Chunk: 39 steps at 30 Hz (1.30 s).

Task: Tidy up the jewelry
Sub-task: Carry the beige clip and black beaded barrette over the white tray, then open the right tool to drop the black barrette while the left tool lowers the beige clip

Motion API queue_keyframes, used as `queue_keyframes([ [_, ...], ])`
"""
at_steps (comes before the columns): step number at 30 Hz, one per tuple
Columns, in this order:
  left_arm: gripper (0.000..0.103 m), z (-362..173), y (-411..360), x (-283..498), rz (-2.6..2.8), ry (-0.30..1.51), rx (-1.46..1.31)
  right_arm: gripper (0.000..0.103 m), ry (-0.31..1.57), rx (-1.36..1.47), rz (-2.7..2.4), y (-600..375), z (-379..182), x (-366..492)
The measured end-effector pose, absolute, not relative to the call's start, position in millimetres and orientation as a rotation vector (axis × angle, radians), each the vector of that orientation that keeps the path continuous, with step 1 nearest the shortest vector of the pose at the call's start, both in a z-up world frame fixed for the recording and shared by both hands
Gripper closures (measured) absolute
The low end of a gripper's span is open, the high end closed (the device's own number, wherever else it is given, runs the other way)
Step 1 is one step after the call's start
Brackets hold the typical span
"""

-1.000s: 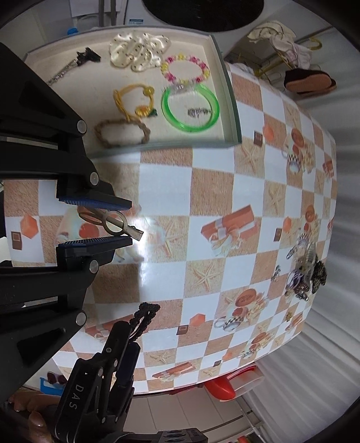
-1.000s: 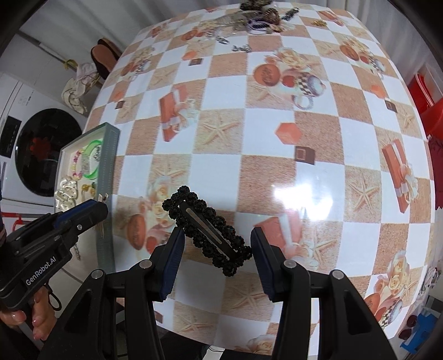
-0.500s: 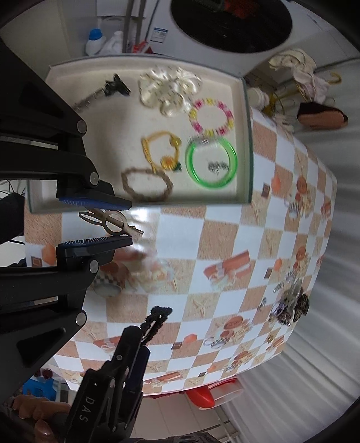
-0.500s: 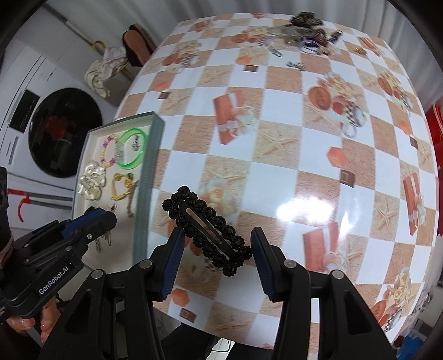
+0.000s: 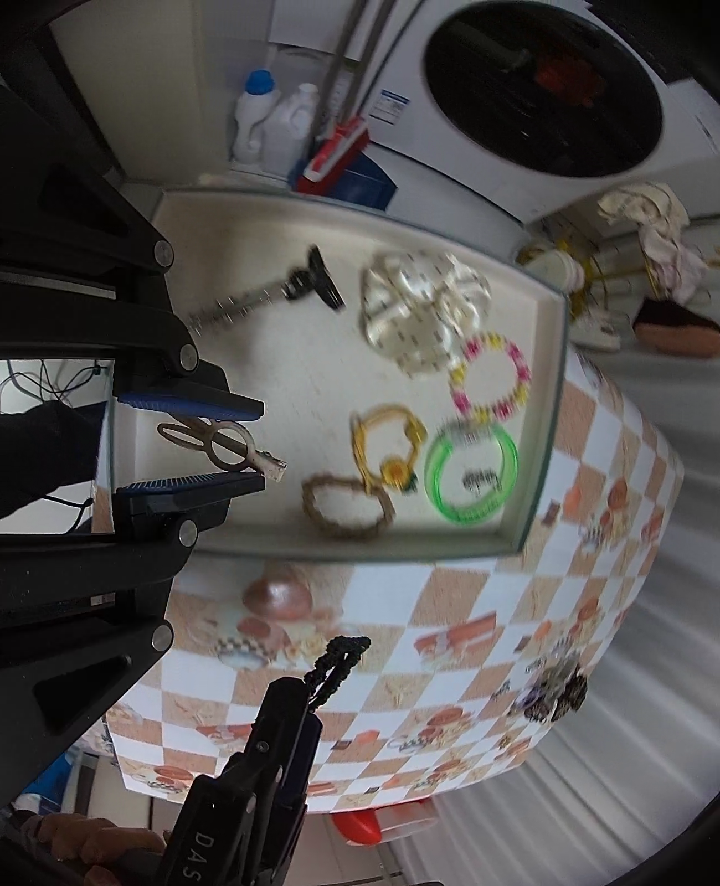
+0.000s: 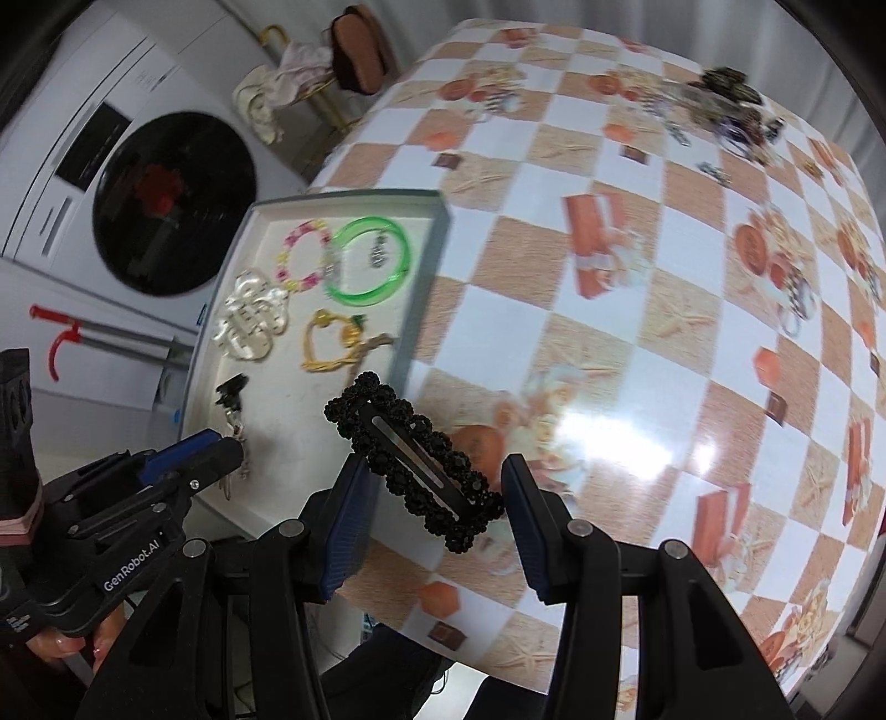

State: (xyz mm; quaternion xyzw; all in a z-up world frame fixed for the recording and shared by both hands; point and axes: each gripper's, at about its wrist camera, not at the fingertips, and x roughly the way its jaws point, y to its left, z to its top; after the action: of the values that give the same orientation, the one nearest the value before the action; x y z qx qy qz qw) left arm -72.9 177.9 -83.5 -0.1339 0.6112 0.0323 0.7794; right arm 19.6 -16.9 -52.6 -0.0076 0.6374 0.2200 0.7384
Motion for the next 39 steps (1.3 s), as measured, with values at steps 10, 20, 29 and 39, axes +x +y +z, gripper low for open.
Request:
queue_keyframes([
  [10, 0.079, -98, 196, -82, 0.1, 1.337, -0.334, 0.05, 1.431, -0.09, 0.554, 26, -63, 15],
  [20, 0.079, -106, 197, -82, 0.111, 1.343, -0.346, 0.05, 1.457, -0.099, 0.584, 44, -74, 21],
  [29, 0.079, -119, 198, -79, 0.12, 1.349, -0.34, 0.05, 1.488, -0.062, 0.579, 51, -88, 26],
  [39, 0.079, -133, 201, -72, 0.14, 1.347, -0.327, 0.05, 1.51, -0.033, 0.589, 67, -105, 37],
])
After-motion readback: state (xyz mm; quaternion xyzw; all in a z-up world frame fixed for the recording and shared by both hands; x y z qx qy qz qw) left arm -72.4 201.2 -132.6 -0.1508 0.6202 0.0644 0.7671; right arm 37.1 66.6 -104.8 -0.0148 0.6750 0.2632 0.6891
